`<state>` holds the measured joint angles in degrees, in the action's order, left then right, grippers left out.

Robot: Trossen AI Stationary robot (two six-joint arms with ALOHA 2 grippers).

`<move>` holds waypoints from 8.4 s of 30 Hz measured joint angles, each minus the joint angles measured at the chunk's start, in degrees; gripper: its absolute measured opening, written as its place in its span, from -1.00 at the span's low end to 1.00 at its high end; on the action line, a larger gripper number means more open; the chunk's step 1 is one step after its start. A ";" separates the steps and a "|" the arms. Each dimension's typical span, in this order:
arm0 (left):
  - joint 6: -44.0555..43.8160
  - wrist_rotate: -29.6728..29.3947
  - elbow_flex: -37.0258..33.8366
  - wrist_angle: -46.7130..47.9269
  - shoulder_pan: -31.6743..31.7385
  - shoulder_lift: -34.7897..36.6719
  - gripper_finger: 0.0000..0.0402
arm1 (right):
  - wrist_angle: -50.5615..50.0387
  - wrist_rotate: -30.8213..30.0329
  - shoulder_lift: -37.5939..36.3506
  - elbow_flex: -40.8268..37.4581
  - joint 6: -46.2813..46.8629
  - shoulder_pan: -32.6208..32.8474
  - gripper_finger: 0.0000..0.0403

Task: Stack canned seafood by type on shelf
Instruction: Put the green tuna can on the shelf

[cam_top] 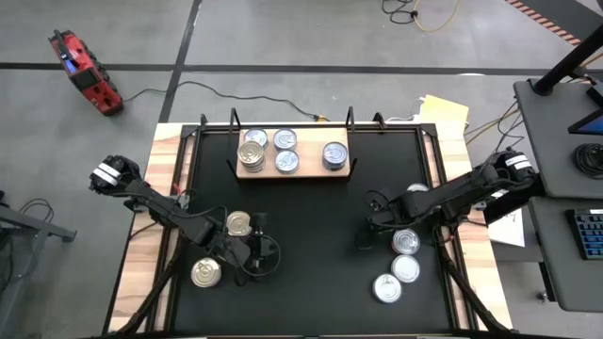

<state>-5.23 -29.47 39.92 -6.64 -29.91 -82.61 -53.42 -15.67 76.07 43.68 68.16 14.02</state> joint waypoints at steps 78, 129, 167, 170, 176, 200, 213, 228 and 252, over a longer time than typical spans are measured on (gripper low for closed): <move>6.09 -1.57 0.24 -23.69 6.14 -7.32 -1.00 | 28.81 -20.23 5.82 0.02 -2.07 12.60 -0.94; 7.53 1.51 6.71 -54.85 7.56 -32.54 -1.00 | 43.95 -6.22 10.12 -0.05 -22.75 13.25 -0.94; 7.68 6.46 20.44 -43.04 12.28 -44.76 -1.00 | 24.56 -0.80 1.18 0.04 -8.87 13.49 -0.94; 7.64 6.47 20.44 -42.81 12.28 -44.76 -1.00 | 24.64 -0.36 1.18 0.04 -6.37 13.49 -0.94; 7.01 6.47 20.46 -42.19 12.10 -44.74 -1.00 | 25.21 3.46 0.64 0.04 -3.16 13.46 -0.94; 6.84 6.67 20.40 -39.77 10.76 -44.65 -1.00 | 25.48 -3.93 0.83 0.04 -5.16 13.62 -0.69; 4.72 6.84 20.17 -36.84 10.77 -45.00 -1.00 | 26.54 -3.86 0.85 0.04 -3.38 13.60 0.04; 4.72 6.71 20.26 -37.27 10.77 -44.96 -1.00 | 30.00 9.76 0.50 2.26 -15.08 13.49 0.39; 4.94 6.51 20.33 -37.32 10.86 -44.85 -1.00 | 14.84 0.82 1.97 17.53 -100.75 11.45 0.09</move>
<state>-0.30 -22.96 60.25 -43.97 -19.05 -127.46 -38.59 -14.85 78.05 61.21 -32.59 25.47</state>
